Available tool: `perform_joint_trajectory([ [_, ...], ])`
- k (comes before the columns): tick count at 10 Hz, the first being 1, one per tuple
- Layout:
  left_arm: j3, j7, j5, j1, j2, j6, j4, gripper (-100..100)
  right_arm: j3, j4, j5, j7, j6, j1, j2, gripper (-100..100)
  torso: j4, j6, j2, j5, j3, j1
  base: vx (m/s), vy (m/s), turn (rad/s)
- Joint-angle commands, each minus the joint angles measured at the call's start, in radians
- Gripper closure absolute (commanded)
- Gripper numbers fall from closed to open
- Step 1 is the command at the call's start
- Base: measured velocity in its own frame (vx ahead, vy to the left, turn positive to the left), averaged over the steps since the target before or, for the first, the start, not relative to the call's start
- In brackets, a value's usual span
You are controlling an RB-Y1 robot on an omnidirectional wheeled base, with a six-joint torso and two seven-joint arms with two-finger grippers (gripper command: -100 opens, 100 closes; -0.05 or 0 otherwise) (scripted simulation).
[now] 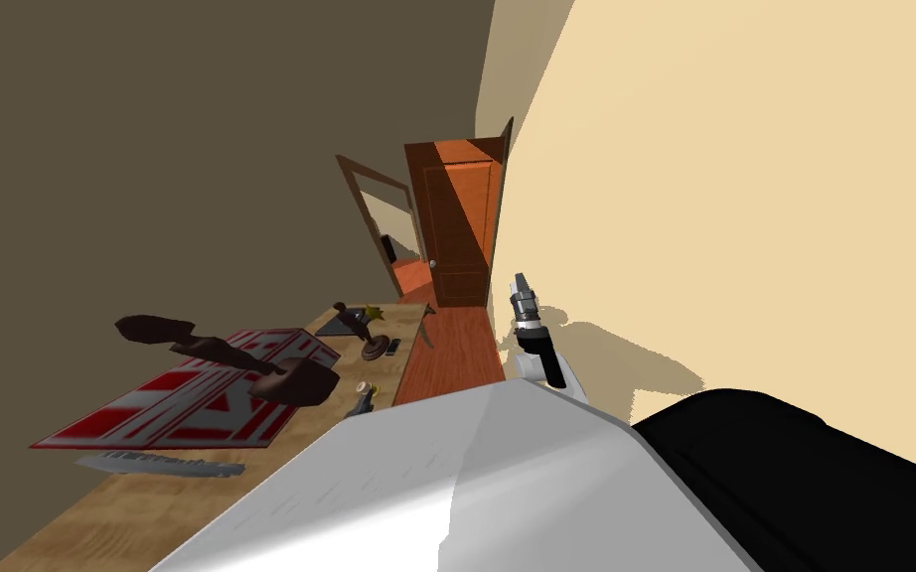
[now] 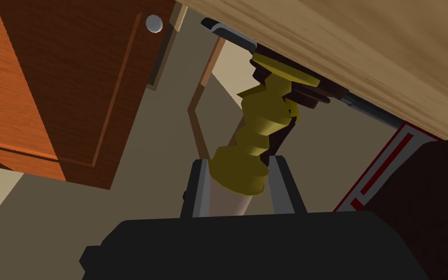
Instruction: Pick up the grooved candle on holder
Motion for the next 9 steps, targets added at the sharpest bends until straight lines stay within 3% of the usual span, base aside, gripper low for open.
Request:
perform_joint_trajectory([
  [1,0.000,0.007,0.035,0.024,0.023,-0.028,0.015,100,0.000,0.000,0.000,0.000,0.000,0.000,0.000,0,0.000,0.000,0.000,0.000,0.000,0.000,0.017,-0.044,-0.154],
  [3,0.000,0.007,0.035,0.024,0.023,-0.028,-0.020,100,0.000,0.000,0.000,0.000,0.000,0.000,0.000,0,0.000,0.001,0.000,0.001,0.000,0.001,0.002,-0.019,-0.029],
  [4,0.000,0.007,0.035,0.024,0.023,-0.028,0.015,100,0.000,0.000,0.000,0.000,0.000,0.000,0.000,0,0.000,0.001,0.000,0.001,0.000,0.003,0.000,0.000,0.000],
  [5,0.001,0.009,0.065,0.035,0.041,-0.065,0.044,100,0.000,0.000,0.000,0.000,0.000,0.000,0.000,0,0.000,0.000,0.001,0.002,0.000,0.004,0.010,-0.026,-0.177],
  [6,0.001,0.009,0.065,0.035,0.041,-0.051,-0.019,100,0.000,0.000,0.000,0.000,0.000,0.000,0.000,0,0.000,0.001,0.001,0.001,0.000,0.003,0.009,-0.025,-0.083],
  [7,0.001,0.009,0.065,0.035,0.041,-0.065,0.036,100,0.000,0.000,0.000,0.000,0.000,0.000,0.000,0,0.000,0.001,0.000,0.001,0.000,0.002,0.008,-0.015,-0.008],
  [8,0.001,0.013,0.064,0.025,0.045,-0.063,0.032,100,0.000,0.000,0.000,0.000,0.000,0.000,0.000,0,0.000,0.000,0.000,0.001,0.000,0.003,0.002,-0.006,0.008],
  [9,0.001,0.012,0.064,0.025,0.045,-0.068,0.037,0,0.000,0.000,0.000,0.000,0.000,0.000,0.000,0,0.000,0.000,0.000,0.001,0.000,0.003,0.000,0.000,0.000],
])
